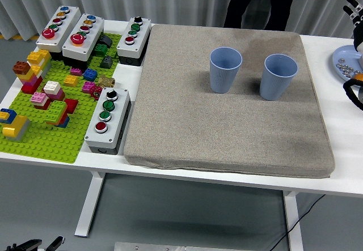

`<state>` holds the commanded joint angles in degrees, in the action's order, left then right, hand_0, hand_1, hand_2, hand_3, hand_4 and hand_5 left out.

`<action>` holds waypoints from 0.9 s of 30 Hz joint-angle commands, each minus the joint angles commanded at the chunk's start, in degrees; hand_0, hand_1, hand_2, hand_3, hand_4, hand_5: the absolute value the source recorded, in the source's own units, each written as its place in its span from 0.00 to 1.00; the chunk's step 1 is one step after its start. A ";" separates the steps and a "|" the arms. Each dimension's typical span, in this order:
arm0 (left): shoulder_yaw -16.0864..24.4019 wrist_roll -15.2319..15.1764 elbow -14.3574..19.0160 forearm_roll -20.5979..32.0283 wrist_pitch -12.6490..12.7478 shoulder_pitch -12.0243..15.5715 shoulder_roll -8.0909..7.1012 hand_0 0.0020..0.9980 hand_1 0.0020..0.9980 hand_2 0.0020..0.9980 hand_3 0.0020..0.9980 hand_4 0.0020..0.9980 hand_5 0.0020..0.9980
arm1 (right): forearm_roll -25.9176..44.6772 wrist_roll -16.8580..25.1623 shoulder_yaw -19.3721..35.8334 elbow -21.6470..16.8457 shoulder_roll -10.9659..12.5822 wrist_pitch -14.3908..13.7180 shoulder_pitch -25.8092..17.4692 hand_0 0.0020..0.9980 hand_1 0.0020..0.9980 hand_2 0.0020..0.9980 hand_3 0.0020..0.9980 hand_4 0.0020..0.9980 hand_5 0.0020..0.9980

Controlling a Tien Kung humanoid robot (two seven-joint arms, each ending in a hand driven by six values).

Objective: Pick cup pour cup place

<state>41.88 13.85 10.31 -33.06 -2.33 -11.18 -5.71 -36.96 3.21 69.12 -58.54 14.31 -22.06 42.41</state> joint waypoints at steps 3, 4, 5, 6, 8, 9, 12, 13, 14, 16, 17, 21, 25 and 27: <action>-0.22 -0.13 0.00 0.20 0.02 0.06 0.03 0.76 0.78 0.83 0.72 0.50 0.99 | -0.07 -0.03 -0.02 -0.17 0.04 0.02 0.01 0.91 0.79 0.79 0.78 0.79 1.00; -0.33 -0.15 0.00 0.24 0.00 0.08 0.04 0.76 0.78 0.83 0.72 0.50 0.99 | 0.03 -0.04 -0.04 -0.22 0.02 0.08 0.00 0.91 0.79 0.80 0.78 0.78 1.00; -0.42 -0.15 0.00 0.29 -0.01 0.14 0.05 0.76 0.78 0.83 0.72 0.50 0.99 | 0.18 0.09 -0.03 -0.23 -0.03 0.08 -0.05 0.91 0.79 0.80 0.78 0.78 1.00; -0.50 -0.15 0.00 0.38 0.00 0.21 0.07 0.76 0.78 0.83 0.72 0.50 0.99 | 0.33 0.24 0.02 -0.23 -0.10 0.10 -0.13 0.91 0.79 0.80 0.78 0.78 1.00; -0.65 -0.19 0.00 0.58 0.04 0.33 0.10 0.76 0.78 0.83 0.72 0.50 0.99 | 0.58 0.51 0.07 -0.26 -0.17 0.12 -0.29 0.91 0.79 0.80 0.78 0.78 1.00; -0.69 -0.20 0.00 0.58 0.02 0.37 0.10 0.76 0.78 0.83 0.72 0.50 0.99 | 0.66 0.76 0.07 -0.26 -0.26 -0.09 -0.38 0.91 0.79 0.80 0.78 0.78 1.00; -0.79 -0.19 0.00 0.54 0.01 0.49 0.09 0.76 0.78 0.83 0.72 0.50 0.99 | 1.23 1.85 0.05 -0.15 -0.60 -1.06 -0.61 0.91 0.79 0.79 0.78 0.79 1.00; -0.85 -0.20 0.00 0.61 0.01 0.50 0.09 0.76 0.78 0.83 0.72 0.50 0.99 | 1.48 2.29 0.03 -0.12 -0.68 -1.49 -0.62 0.91 0.79 0.79 0.78 0.79 1.00; -0.89 -0.21 0.00 0.65 0.02 0.51 0.09 0.76 0.78 0.83 0.72 0.50 0.99 | 1.62 2.52 0.02 -0.11 -0.72 -1.71 -0.63 0.91 0.79 0.79 0.78 0.79 1.00; -1.09 -0.22 0.00 0.78 0.00 0.44 0.06 0.76 0.78 0.83 0.72 0.50 0.99 | 2.39 4.64 -0.03 -0.15 -0.91 -3.94 -0.61 0.92 0.79 0.79 0.78 0.78 1.00; -1.14 -0.24 0.00 0.87 0.01 0.44 0.06 0.76 0.78 0.83 0.72 0.50 0.99 | 2.36 4.90 -0.02 -0.19 -0.90 -4.24 -0.60 0.92 0.79 0.79 0.78 0.78 1.00; -1.12 -0.25 0.00 0.77 0.00 0.34 0.03 0.76 0.78 0.83 0.72 0.50 0.99 | 2.98 6.23 0.13 -0.39 -0.91 -6.47 -0.57 0.92 0.79 0.79 0.78 0.78 1.00; -1.11 -0.28 0.00 0.71 -0.03 0.23 0.04 0.76 0.78 0.83 0.72 0.50 0.99 | 3.15 6.41 0.32 -0.24 -0.95 -6.77 -0.69 0.92 0.80 0.80 0.80 0.79 1.00; -0.98 -0.29 0.00 0.58 -0.02 0.25 0.04 0.76 0.78 0.83 0.72 0.50 0.99 | 3.08 6.29 0.39 -0.27 -0.89 -6.65 -0.70 0.92 0.80 0.80 0.80 0.79 1.00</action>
<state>40.91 13.56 10.31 -32.48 -2.35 -10.93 -5.66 -33.87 9.49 69.52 -58.82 13.42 -28.71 41.71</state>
